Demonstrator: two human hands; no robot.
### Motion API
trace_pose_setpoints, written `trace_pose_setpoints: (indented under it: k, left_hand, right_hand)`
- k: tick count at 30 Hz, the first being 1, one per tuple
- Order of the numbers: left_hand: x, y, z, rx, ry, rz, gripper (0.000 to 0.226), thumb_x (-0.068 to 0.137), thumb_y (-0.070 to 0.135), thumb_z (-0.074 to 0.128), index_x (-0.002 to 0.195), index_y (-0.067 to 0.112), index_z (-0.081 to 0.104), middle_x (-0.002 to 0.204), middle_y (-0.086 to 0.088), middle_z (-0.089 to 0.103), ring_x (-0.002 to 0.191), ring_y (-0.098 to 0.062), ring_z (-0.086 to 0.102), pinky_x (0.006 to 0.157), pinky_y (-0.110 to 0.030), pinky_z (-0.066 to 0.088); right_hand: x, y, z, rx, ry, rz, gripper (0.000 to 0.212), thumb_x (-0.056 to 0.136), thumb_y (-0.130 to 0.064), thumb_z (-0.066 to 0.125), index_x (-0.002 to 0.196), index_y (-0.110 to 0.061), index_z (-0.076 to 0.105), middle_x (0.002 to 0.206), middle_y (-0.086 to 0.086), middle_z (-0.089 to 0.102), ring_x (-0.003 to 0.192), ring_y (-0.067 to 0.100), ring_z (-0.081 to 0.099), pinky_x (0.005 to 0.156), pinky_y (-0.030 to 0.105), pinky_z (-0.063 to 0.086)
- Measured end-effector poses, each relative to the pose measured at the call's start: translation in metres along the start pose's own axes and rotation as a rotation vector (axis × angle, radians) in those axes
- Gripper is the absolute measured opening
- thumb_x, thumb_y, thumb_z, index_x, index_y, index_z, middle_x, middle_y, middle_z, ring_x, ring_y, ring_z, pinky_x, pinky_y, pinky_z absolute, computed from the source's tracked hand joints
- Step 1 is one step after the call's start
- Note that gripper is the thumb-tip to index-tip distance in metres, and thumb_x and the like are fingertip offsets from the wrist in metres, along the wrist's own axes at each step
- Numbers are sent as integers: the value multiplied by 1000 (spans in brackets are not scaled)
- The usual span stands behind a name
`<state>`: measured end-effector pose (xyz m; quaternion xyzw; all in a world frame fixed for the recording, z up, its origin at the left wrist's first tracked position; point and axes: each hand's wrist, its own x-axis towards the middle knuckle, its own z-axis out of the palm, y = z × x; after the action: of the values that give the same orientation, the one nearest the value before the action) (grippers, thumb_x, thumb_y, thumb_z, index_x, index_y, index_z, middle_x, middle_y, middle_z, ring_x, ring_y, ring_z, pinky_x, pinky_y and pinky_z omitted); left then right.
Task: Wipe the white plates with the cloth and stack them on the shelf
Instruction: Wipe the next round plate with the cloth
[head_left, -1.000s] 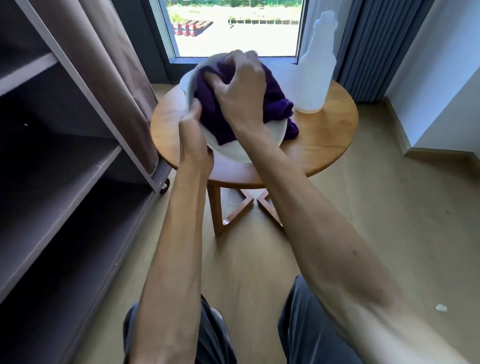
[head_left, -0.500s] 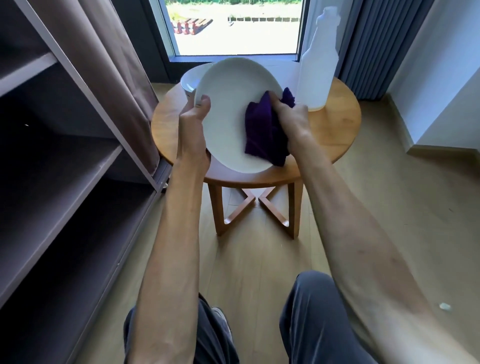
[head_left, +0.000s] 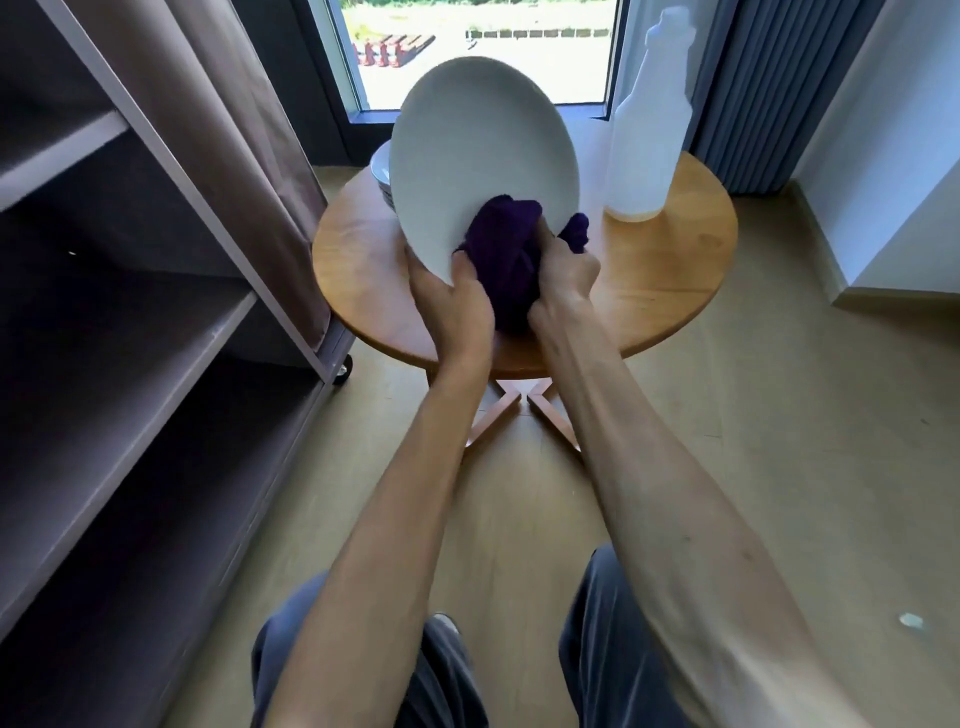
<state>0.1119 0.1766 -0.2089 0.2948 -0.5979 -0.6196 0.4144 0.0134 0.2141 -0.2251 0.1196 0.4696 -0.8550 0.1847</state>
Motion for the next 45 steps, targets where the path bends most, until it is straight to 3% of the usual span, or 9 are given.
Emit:
trace_pose_setpoints:
  k: [8,14,20,24,27,34,37,40,45]
  left_hand:
    - [30,39,-45,276,-251,52,36,95,-1,53,104,33,57,98,15,65,92,-2,63,81,-29,61]
    - [34,47,-54,264,-374,21,14,87,19,60,93,29,67,94,-2,71,98,-26,69,94,-54,55]
    - [48,29,-64,-242,-173,-117,72,70,35,79,135,13,60,133,-21,63,122,-43,61,103,-63,50]
    - [28,30,-43,-73,-43,80,71,79,4,73,142,19,43,141,-10,53,123,-22,58,94,-27,58]
    - [28,23,-39,71,26,251,65,83,-4,65,139,20,43,143,-10,48,127,-23,53,92,-28,60]
    - [51,44,-62,232,-184,205,44,78,-8,48,109,17,67,96,6,63,93,-5,63,57,-16,47]
    - [61,44,-71,291,-363,128,52,64,11,57,112,26,69,104,-3,67,103,-22,65,68,-33,56]
    - [56,34,-78,-159,-399,-81,76,61,22,66,137,14,60,138,-23,58,129,-49,53,100,-58,52]
    - [34,41,-62,-386,-395,-143,76,63,1,60,139,-1,49,125,-20,62,117,-41,60,95,-45,55]
  right_hand:
    - [20,-69,13,-624,-64,-498,44,54,-44,86,78,-12,70,74,1,72,74,17,70,75,41,61]
    - [2,-88,48,-1165,-343,-769,54,51,-63,76,78,-17,68,77,-7,58,72,9,57,67,25,47]
    - [8,-52,47,-621,-47,-586,41,69,-49,81,88,-13,73,83,-2,74,83,18,70,84,36,58]
    - [4,-19,37,-128,16,-186,22,81,-24,85,86,-14,66,90,5,74,86,24,72,88,44,61]
    - [-5,-5,24,84,2,-77,17,83,-7,81,86,-12,65,93,11,74,86,27,72,84,42,62]
    - [-1,-34,1,-360,-256,-202,26,70,1,86,91,5,70,81,13,73,77,30,73,77,48,63]
    - [4,-52,16,-668,-266,-418,59,54,-32,91,88,9,67,78,6,68,73,23,69,74,51,62]
    - [9,-48,24,-597,-162,-483,51,55,-38,87,84,0,70,77,3,73,77,26,74,74,48,62]
    - [7,-28,24,-306,-96,-255,19,77,-25,78,78,-13,63,89,11,74,84,30,73,83,46,62]
